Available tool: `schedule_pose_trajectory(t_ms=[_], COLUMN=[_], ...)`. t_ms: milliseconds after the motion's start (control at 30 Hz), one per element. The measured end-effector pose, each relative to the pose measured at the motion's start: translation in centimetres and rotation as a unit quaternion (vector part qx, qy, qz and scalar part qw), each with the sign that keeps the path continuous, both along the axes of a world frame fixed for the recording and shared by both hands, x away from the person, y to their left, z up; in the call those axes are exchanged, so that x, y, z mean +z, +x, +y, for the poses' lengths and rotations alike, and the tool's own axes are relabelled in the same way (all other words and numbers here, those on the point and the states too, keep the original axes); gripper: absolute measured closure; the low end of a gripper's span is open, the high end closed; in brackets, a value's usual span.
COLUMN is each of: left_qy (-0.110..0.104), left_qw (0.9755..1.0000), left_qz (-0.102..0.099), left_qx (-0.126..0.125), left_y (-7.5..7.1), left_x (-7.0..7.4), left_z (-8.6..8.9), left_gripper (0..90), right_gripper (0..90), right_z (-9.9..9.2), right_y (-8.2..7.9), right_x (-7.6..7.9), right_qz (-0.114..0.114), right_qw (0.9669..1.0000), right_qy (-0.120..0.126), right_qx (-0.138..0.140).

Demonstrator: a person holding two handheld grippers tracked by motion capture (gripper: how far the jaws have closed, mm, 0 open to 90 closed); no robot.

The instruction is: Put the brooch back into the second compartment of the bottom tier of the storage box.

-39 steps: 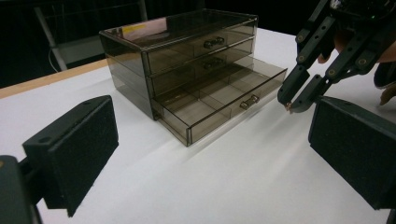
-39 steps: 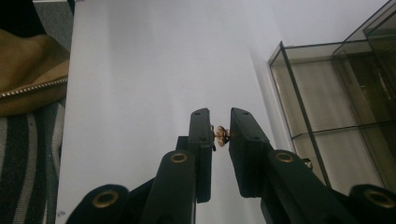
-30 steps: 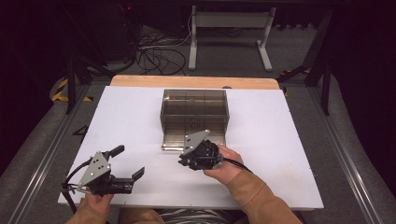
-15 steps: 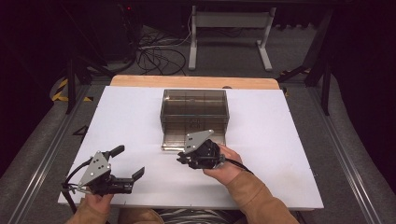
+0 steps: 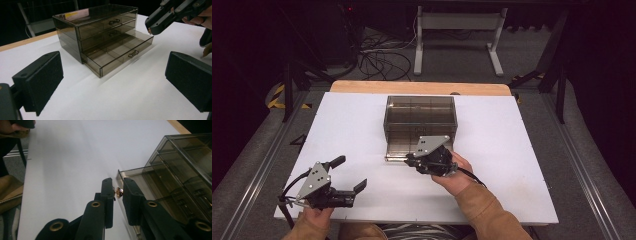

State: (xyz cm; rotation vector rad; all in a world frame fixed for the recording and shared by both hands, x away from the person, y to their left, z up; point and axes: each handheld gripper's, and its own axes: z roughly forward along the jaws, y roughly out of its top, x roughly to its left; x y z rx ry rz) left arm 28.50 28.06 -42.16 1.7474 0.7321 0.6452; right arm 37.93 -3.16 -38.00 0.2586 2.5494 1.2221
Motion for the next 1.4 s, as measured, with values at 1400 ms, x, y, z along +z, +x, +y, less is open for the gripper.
schedule_pose_trajectory(t_ms=[1400], left_qy=[0.003], left_qw=[1.0], left_qz=[-0.002], left_qx=[0.0], left_y=[0.1], left_x=[0.0], left_z=[0.1], left_gripper=[2.5], right_gripper=[79.5], right_z=[-1.8], right_y=[5.8], right_x=[-1.8], right_qz=[0.017], right_qw=[0.9897], right_qy=[0.004], right_qx=[-0.142])
